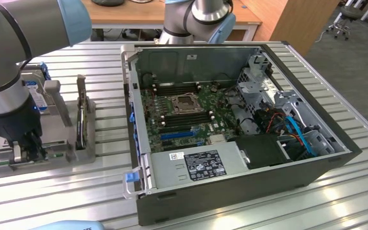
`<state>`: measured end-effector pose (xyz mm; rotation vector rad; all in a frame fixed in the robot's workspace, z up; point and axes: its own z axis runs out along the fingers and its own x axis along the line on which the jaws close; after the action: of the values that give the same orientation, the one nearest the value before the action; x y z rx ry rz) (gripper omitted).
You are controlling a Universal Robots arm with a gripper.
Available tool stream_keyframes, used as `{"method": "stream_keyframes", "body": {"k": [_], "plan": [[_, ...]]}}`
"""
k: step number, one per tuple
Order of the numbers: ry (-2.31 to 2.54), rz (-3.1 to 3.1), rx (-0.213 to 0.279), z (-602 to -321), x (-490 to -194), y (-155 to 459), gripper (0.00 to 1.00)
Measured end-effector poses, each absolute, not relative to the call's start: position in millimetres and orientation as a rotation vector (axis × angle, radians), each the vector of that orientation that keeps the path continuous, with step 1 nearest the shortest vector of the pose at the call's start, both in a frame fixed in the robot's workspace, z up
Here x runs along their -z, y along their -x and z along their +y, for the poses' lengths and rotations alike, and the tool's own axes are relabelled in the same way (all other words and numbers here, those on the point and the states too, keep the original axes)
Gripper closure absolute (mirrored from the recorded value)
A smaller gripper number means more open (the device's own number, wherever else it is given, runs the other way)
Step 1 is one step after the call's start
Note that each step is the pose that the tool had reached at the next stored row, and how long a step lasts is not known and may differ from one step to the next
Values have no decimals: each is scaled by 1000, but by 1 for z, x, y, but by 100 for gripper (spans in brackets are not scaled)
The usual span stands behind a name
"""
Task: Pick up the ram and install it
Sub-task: 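Pick up the ram and move it above insertion slot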
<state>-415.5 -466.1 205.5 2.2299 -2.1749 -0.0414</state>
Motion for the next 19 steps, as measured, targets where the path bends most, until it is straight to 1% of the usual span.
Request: {"method": "stream_keyframes", "body": {"k": [19], "plan": [[-2230,-2175,41,-466,-231,416,89]]}}
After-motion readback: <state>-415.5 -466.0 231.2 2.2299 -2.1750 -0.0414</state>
